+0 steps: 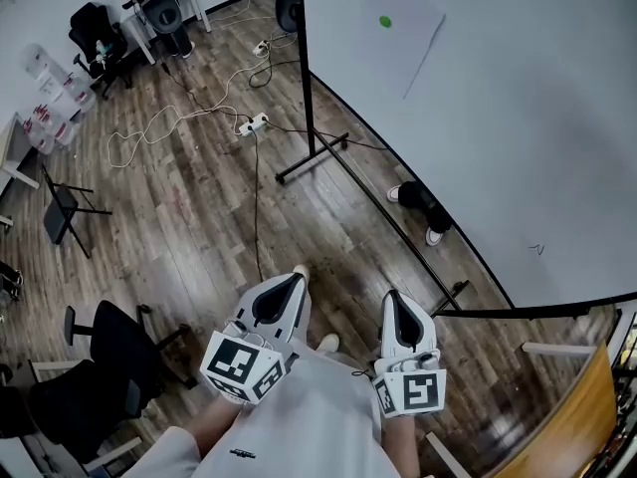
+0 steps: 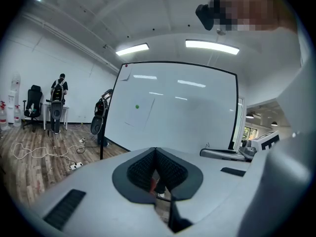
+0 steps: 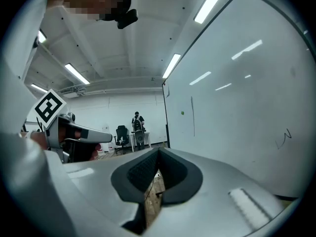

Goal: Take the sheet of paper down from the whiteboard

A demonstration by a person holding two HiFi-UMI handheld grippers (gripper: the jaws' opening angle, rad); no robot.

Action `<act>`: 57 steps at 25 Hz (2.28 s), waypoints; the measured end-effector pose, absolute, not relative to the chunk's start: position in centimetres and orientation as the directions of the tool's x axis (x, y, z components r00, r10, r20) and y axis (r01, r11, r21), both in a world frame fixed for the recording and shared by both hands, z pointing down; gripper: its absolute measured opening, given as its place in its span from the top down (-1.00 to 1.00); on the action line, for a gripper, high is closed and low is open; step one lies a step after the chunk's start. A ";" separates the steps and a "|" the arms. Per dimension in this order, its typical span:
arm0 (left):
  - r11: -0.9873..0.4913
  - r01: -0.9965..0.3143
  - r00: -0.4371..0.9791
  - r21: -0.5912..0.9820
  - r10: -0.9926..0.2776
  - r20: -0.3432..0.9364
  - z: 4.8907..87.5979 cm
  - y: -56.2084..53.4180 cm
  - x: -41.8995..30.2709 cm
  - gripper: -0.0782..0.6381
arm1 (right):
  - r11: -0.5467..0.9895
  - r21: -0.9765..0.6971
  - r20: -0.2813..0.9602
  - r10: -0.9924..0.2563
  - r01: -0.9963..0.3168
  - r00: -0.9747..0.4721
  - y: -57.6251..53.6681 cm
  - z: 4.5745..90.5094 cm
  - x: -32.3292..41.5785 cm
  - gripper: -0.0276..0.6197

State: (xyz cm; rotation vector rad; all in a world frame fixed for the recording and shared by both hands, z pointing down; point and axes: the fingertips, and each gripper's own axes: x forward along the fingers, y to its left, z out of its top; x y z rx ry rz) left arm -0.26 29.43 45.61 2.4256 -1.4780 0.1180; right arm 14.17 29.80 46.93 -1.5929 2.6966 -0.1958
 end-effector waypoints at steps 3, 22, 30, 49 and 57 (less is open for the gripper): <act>-0.419 -0.879 0.465 0.227 -0.857 0.221 46.5 26.6 -1.2 0.77 | 0.482 -0.093 0.069 -0.870 -0.871 -0.489 27.1 47.3 13.4 0.91; -0.543 -0.800 0.589 0.254 -0.791 0.166 39.8 -6.8 -9.2 0.77 | 0.318 -0.040 0.018 -0.947 -0.947 -0.319 -4.3 38.5 7.0 0.91; -0.615 -0.752 0.654 0.236 -0.741 0.153 39.3 -11.8 -6.4 0.77 | 0.231 -0.041 -0.003 -0.973 -0.972 -0.231 -7.4 37.4 9.6 0.91; -0.648 -0.722 0.687 0.245 -0.714 0.137 37.9 -13.2 -0.8 0.77 | 0.191 -0.012 -0.124 -0.974 -0.982 -0.188 -11.1 31.7 14.6 0.76; -0.688 -0.695 0.717 0.210 -0.688 0.118 35.6 -14.3 1.5 0.77 | 0.129 -0.018 -0.150 -0.981 -0.991 -0.125 -13.6 28.8 16.3 0.63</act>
